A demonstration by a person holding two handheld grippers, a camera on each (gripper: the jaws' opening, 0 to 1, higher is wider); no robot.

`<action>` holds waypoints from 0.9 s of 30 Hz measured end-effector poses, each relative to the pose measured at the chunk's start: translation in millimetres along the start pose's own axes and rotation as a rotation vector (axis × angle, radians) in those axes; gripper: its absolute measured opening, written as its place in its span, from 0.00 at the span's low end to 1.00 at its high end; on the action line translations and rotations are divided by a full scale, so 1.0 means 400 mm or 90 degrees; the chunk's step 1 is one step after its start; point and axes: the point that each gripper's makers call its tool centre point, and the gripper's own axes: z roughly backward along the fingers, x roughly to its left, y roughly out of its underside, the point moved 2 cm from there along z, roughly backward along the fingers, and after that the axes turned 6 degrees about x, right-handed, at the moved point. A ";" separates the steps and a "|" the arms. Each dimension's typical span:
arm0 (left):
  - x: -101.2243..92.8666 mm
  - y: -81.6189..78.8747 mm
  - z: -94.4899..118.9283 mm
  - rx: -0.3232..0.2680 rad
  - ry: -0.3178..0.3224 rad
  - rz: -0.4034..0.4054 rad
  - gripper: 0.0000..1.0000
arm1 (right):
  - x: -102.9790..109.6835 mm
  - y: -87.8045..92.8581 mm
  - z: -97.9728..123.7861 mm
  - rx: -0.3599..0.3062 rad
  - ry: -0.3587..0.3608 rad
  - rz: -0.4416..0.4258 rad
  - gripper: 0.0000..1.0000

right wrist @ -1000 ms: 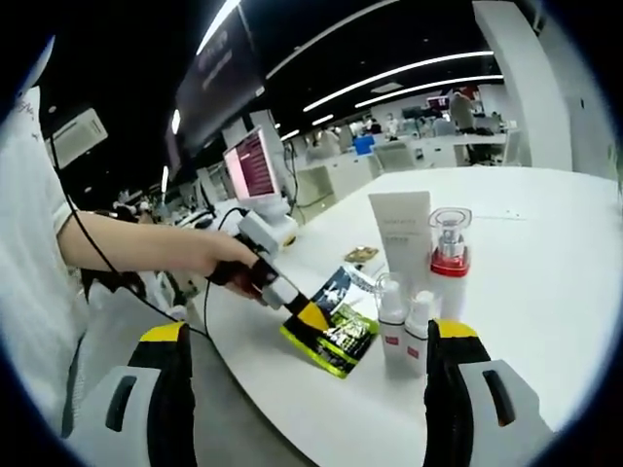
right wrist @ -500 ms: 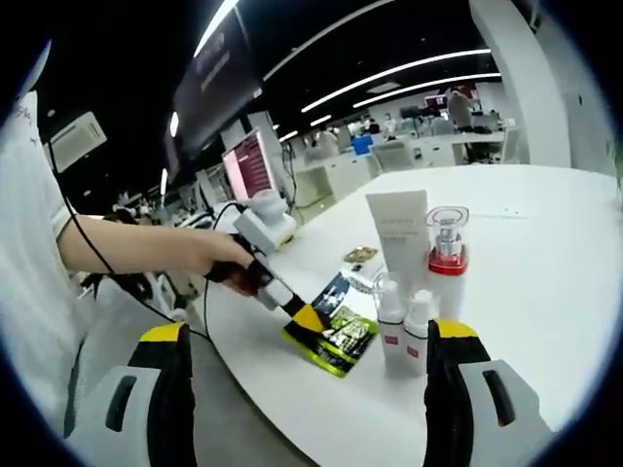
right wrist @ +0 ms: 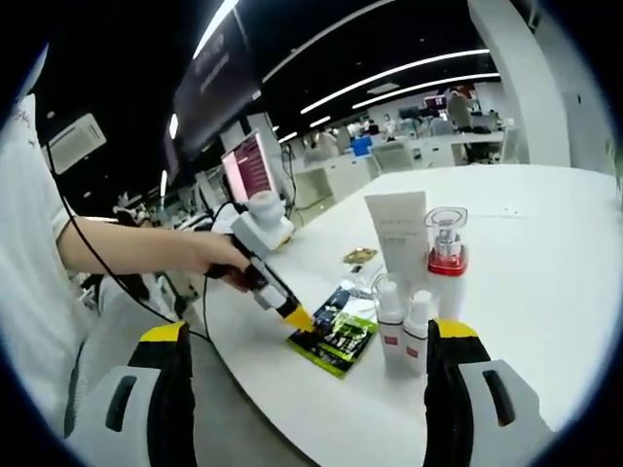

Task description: Arrange the skincare products in the storage area until every visible bottle or jar stands upright without overlapping.

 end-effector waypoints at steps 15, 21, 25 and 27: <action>0.035 0.020 0.047 -0.030 -0.031 0.008 0.40 | -0.004 -0.005 0.002 -0.007 0.004 0.002 0.99; 0.038 0.038 0.076 -0.053 -0.039 0.010 0.50 | -0.001 -0.006 0.001 -0.004 0.005 0.009 0.99; 0.041 0.053 0.095 -0.070 -0.042 0.010 0.58 | 0.002 -0.004 0.000 0.000 0.004 0.014 0.99; 0.042 0.060 0.107 -0.082 -0.044 0.010 0.62 | 0.004 -0.004 0.000 0.001 0.005 0.017 0.99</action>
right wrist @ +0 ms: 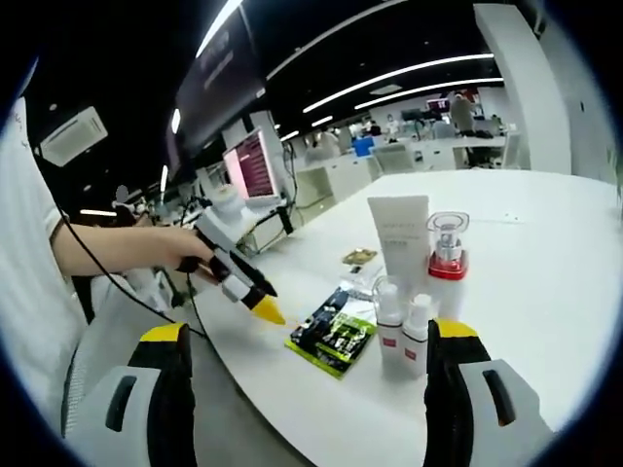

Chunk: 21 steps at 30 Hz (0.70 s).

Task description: Arrange the skincare products in the storage area until every visible bottle or jar stands upright without overlapping.

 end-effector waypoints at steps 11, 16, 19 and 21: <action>-0.022 0.010 0.076 -0.121 0.007 -0.019 0.76 | -0.006 0.001 0.002 -0.003 0.006 -0.002 0.99; -0.027 0.032 0.098 -0.161 0.011 -0.013 0.81 | -0.013 0.001 0.004 -0.006 0.011 -0.006 0.99; -0.032 0.043 0.106 -0.196 0.019 0.000 0.86 | -0.013 0.002 0.003 -0.007 0.011 -0.008 0.99; -0.031 0.052 0.112 -0.218 0.023 0.016 0.89 | -0.015 0.003 0.002 -0.006 0.011 -0.008 0.99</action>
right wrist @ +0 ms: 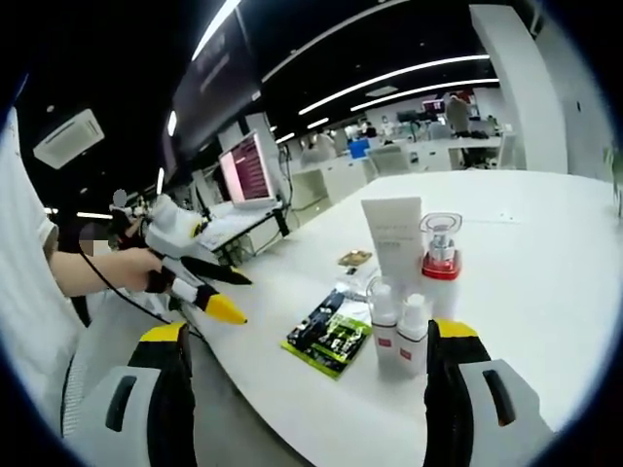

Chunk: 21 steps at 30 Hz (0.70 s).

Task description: Arrange the skincare products in the storage area until every visible bottle or jar stands upright without overlapping.

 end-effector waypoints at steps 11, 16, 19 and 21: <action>-0.007 0.010 0.034 -0.072 -0.008 0.033 0.95 | -0.006 0.004 0.000 0.004 0.004 -0.003 0.99; -0.009 0.013 0.044 -0.079 -0.007 0.043 0.97 | -0.006 0.006 -0.002 0.006 0.003 -0.005 0.99; -0.003 0.008 0.045 -0.090 -0.012 0.043 0.98 | -0.007 0.006 -0.001 0.006 0.004 -0.006 0.99; -0.001 0.006 0.045 -0.093 -0.014 0.044 0.99 | -0.008 0.006 -0.001 0.006 0.005 -0.007 0.99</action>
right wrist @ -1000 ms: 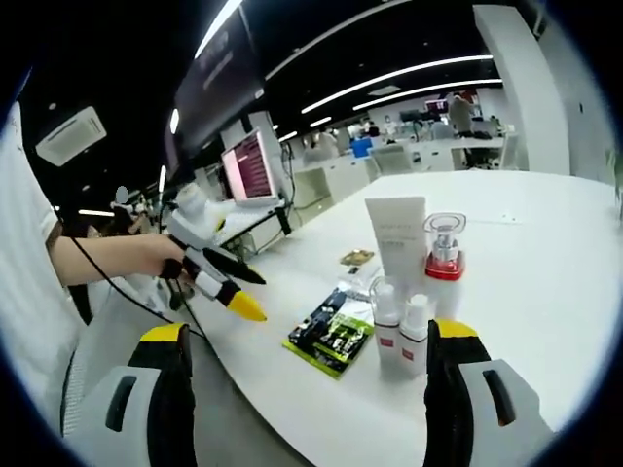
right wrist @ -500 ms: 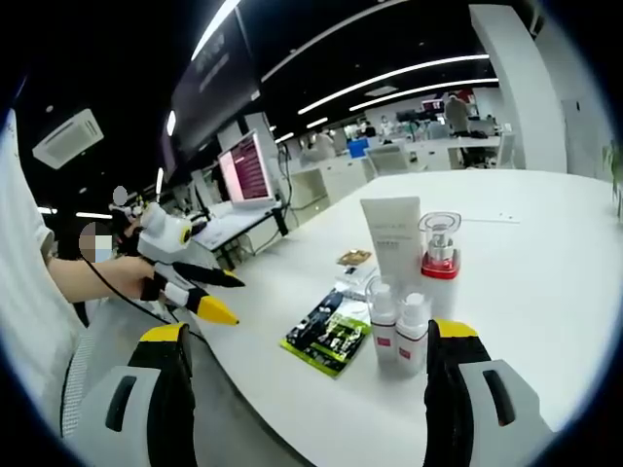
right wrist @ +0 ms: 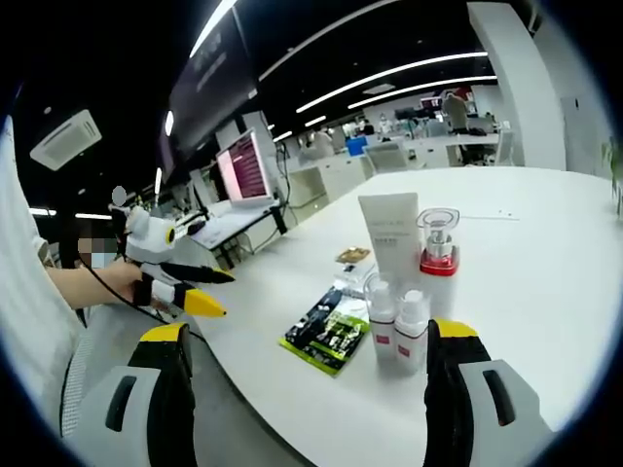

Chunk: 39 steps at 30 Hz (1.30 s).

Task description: Arrange the skincare products in the storage area until every visible bottle or jar stands upright without overlapping.

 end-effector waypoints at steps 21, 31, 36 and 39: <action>0.020 -0.042 -0.073 0.050 -0.021 -0.029 0.99 | -0.008 0.004 0.003 0.005 0.015 -0.004 0.99; 0.045 -0.089 -0.175 0.082 -0.049 -0.018 0.98 | -0.025 0.004 0.009 -0.001 0.029 -0.027 0.99; 0.036 -0.103 -0.230 0.106 -0.057 -0.016 0.96 | -0.028 0.011 0.006 0.006 0.031 -0.035 0.99; 0.038 -0.116 -0.265 0.119 -0.066 -0.012 0.95 | -0.031 0.015 0.005 0.011 0.032 -0.039 0.99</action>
